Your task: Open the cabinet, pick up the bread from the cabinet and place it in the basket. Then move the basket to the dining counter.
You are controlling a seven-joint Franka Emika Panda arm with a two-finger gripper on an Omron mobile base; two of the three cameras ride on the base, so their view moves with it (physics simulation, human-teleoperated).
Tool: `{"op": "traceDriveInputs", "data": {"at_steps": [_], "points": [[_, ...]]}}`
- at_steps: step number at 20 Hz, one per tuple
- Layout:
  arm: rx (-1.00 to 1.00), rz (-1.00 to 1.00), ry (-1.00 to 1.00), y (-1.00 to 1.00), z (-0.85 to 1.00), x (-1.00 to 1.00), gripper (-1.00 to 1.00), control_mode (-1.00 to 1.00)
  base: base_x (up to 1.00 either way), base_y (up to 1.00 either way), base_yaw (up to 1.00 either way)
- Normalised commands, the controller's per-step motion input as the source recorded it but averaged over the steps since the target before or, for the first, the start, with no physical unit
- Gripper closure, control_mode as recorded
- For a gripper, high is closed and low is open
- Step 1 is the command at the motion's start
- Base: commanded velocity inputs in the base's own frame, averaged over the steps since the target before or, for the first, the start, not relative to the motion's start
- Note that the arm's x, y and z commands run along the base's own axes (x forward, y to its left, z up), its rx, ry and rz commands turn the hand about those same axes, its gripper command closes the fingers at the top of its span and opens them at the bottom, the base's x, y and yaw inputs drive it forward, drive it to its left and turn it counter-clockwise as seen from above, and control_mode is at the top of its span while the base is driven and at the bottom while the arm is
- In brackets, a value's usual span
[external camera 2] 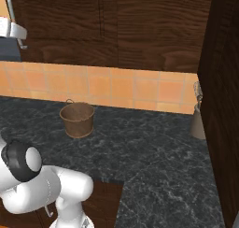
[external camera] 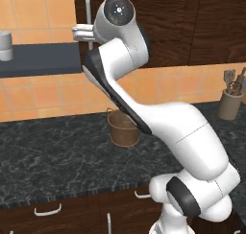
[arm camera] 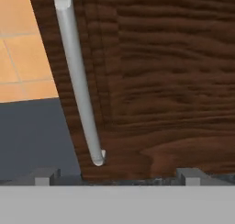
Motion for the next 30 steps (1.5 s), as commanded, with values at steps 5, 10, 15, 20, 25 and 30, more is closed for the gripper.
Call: {"op": "traceDriveInputs", "data": {"at_steps": [5,10,15,20,25,30], "points": [[-0.03,0.15,0.00,0.27,0.63,0.07,-1.00,-1.00,0.00,0.00,0.00],[-0.11,0.00,-0.04,0.12,0.03,0.00,-1.00,-1.00,0.00,0.00,0.00],[-0.07,0.00,-0.07,0.00,-0.24,0.08,-1.00,-1.00,0.00,0.00,0.00],[-0.05,-0.06,0.00,0.00,-0.18,0.37,-1.00,-1.00,0.00,0.00,0.00],[-0.02,-0.01,0.00,0.04,-0.08,0.32,-1.00,-1.00,0.00,0.00,0.00],[0.00,0.00,0.00,0.06,0.00,0.32,-1.00,-1.00,0.00,0.00,0.00]]}}
